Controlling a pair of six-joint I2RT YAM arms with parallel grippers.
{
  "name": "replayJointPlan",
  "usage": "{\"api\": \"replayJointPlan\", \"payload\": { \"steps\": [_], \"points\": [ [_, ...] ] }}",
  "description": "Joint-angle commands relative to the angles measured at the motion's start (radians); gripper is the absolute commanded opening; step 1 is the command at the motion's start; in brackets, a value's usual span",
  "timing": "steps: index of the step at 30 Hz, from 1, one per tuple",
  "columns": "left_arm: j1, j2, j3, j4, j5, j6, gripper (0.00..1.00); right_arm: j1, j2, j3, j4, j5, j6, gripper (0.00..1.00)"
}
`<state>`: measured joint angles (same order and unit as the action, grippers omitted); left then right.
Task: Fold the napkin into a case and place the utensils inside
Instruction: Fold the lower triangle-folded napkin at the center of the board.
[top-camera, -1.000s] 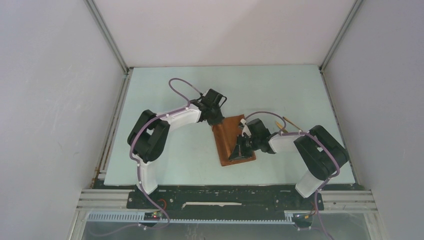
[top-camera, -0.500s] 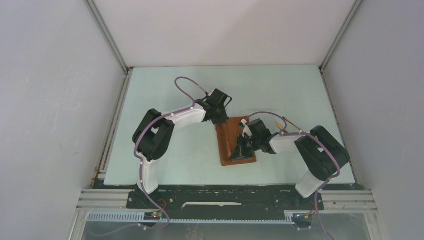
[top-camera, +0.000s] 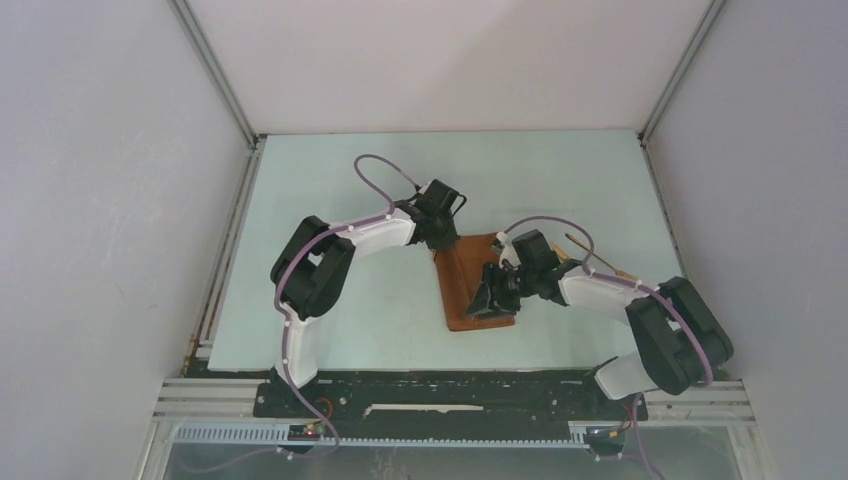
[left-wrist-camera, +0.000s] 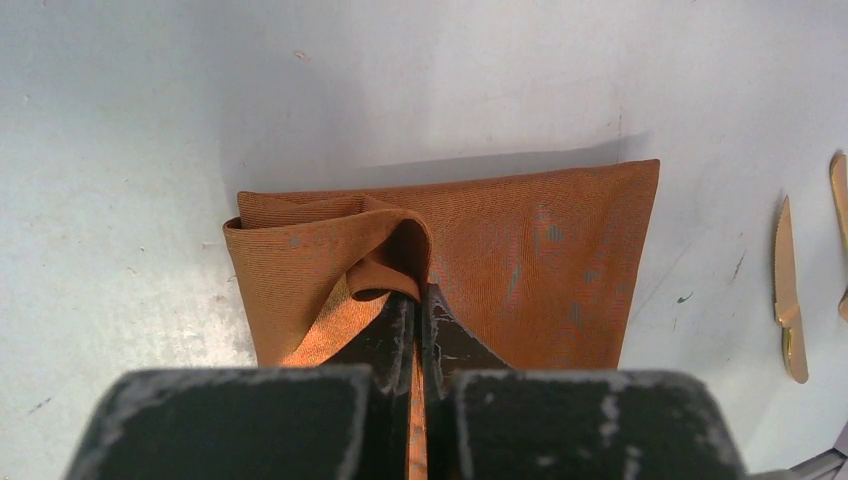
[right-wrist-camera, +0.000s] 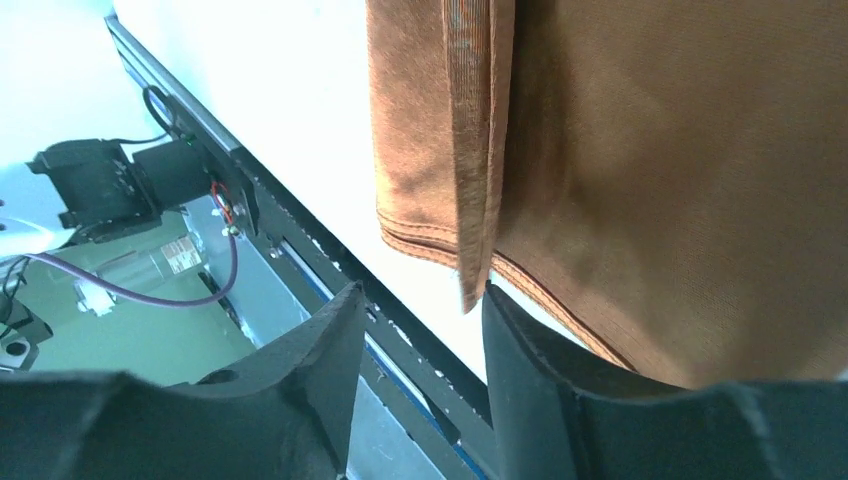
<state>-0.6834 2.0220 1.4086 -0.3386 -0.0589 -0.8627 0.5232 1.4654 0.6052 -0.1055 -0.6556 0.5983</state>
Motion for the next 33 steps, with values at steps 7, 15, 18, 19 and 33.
{"api": "replayJointPlan", "payload": {
  "steps": [7,15,18,19,33],
  "points": [
    [-0.018,-0.009,0.041,0.039,-0.021,0.047,0.00,-0.193,0.034,0.141,-0.083,0.016,-0.054,0.59],
    [-0.032,-0.010,0.039,0.039,-0.020,0.069,0.00,-0.208,0.283,0.318,-0.040,0.089,-0.046,0.40],
    [-0.034,-0.007,0.045,0.039,-0.020,0.077,0.00,-0.214,0.358,0.362,-0.048,0.103,-0.043,0.31],
    [-0.034,-0.004,0.048,0.039,-0.019,0.078,0.00,-0.215,0.376,0.365,-0.045,0.106,-0.041,0.30],
    [-0.067,0.032,0.095,0.032,-0.013,0.088,0.00,-0.215,0.410,0.366,-0.045,0.123,-0.055,0.27]
  ]
}}
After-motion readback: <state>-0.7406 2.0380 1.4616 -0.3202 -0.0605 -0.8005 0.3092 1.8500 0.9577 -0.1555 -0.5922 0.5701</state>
